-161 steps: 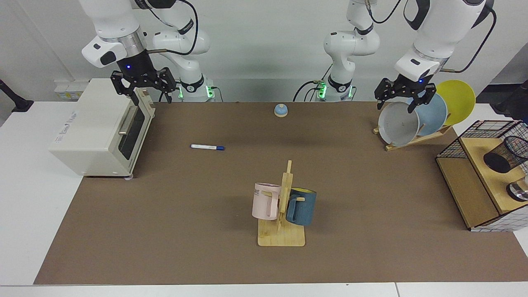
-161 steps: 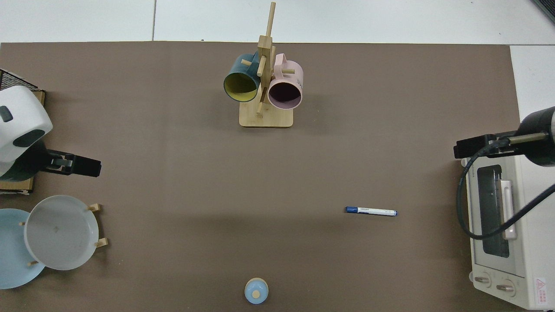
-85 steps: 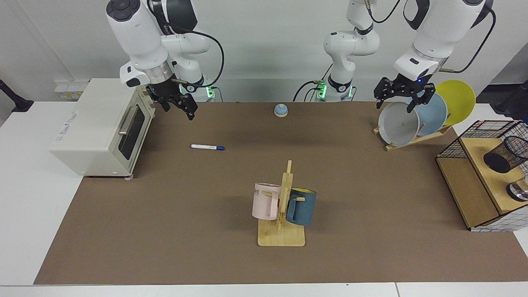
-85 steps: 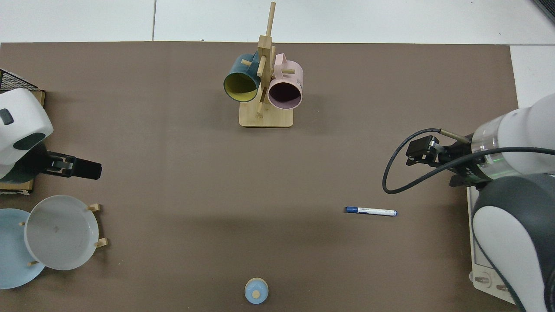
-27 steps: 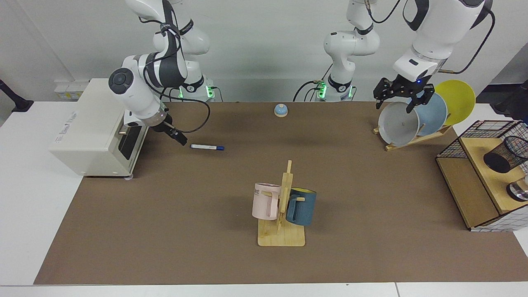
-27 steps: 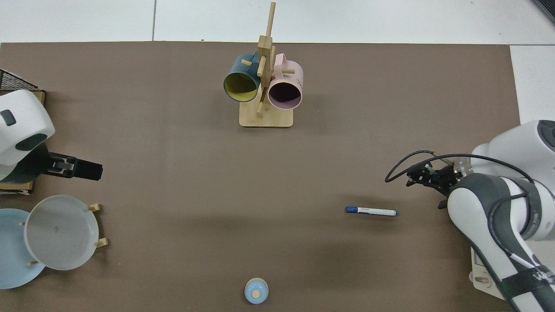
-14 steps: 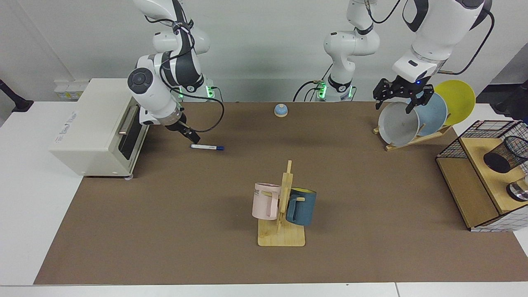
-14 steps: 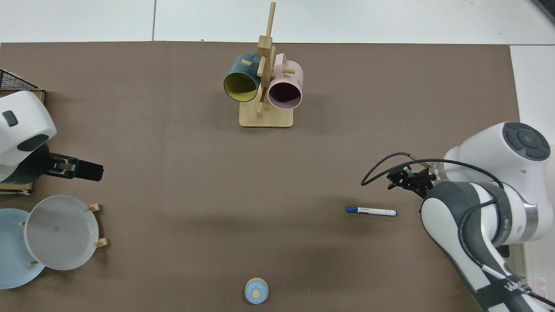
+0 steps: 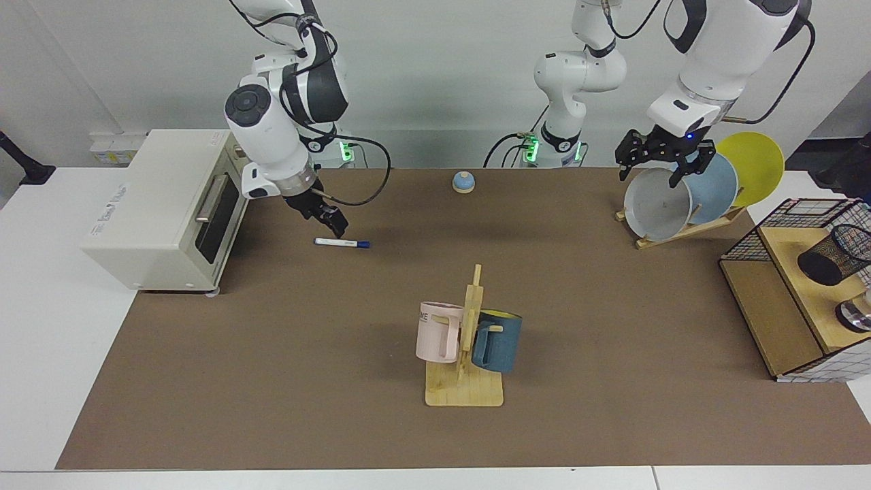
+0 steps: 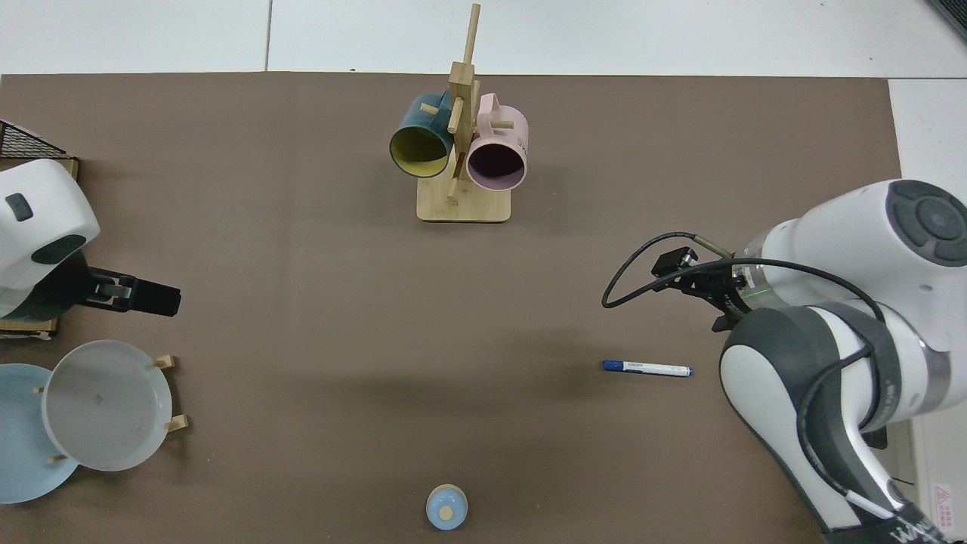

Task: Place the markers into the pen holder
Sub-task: 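Move the right gripper over the blue-capped white marker, then lower the right gripper and grasp the marker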

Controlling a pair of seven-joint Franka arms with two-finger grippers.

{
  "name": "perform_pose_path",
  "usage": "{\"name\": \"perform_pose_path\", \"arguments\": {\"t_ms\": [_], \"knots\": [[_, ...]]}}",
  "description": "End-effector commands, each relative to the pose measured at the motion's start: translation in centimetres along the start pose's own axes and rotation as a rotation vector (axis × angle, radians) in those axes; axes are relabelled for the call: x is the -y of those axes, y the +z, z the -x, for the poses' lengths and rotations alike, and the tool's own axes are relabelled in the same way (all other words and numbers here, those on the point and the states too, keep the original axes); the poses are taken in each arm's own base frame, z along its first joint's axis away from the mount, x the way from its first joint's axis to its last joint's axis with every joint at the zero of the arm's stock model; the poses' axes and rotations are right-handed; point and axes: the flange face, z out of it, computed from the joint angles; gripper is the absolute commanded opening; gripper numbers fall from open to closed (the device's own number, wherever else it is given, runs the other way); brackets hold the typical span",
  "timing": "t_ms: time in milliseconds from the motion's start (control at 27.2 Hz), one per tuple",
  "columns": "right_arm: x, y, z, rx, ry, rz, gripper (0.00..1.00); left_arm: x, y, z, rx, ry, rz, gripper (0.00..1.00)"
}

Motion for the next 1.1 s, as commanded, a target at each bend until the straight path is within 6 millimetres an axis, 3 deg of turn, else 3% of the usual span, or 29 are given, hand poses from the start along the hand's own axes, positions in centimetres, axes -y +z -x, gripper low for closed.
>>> {"name": "perform_pose_path", "arguments": {"t_ms": [0, 330, 734, 1065], "knots": [[0.5, -0.1, 1.2, 0.008, -0.045, -0.005, 1.00, 0.1, 0.0, 0.8, -0.001, 0.010, 0.009, 1.00], [-0.9, 4.6, 2.0, 0.085, -0.605, 0.058, 1.00, 0.1, 0.0, 0.7, -0.007, 0.024, 0.008, 1.00], [-2.4, 12.6, 2.9, 0.075, -1.356, 0.200, 1.00, 1.0, -0.1, 0.8, -0.014, 0.042, 0.007, 1.00], [-4.0, 16.0, 2.4, 0.160, -1.850, 0.229, 1.00, 1.0, 0.0, 0.7, -0.014, 0.050, 0.007, 1.00]]}}
